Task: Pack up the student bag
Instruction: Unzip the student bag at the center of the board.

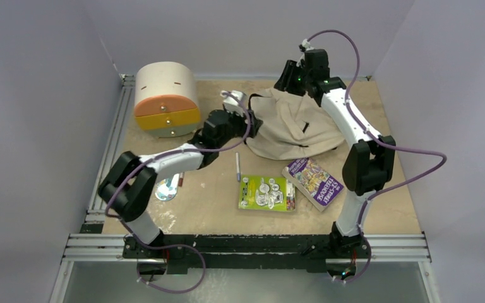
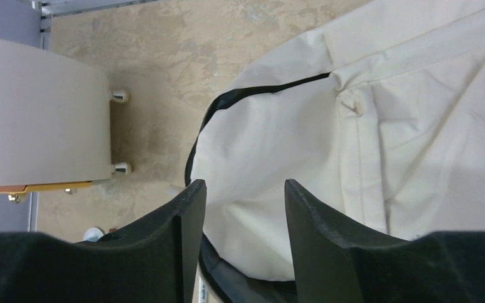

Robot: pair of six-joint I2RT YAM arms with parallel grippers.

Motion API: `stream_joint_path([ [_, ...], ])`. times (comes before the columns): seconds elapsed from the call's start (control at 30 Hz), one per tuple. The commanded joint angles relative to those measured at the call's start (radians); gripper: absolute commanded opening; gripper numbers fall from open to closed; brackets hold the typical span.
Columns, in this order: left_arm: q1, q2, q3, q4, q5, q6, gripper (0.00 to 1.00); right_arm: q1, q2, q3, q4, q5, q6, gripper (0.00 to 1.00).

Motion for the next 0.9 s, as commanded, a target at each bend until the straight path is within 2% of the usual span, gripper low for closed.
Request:
stream_joint_path([
  [0.0, 0.108, -0.173, -0.044, -0.136, -0.186, -0.158, 0.60, 0.098, -0.018, 0.000, -0.003, 0.097, -0.034, 0.55],
  [0.17, 0.190, -0.266, -0.123, -0.235, -0.259, -0.222, 0.56, 0.195, 0.043, 0.037, 0.000, 0.137, -0.010, 0.63],
  [0.37, 0.210, -0.301, -0.168, -0.249, -0.246, -0.228, 0.54, 0.243, 0.132, 0.129, -0.059, 0.207, -0.016, 0.63],
  [0.6, 0.212, -0.288, -0.172, -0.236, -0.224, -0.232, 0.54, 0.264, 0.170, 0.142, -0.097, 0.257, -0.036, 0.63],
  [0.87, 0.211, -0.286, -0.184, -0.235, -0.207, -0.232, 0.53, 0.265, 0.175, 0.138, -0.093, 0.297, -0.025, 0.40],
])
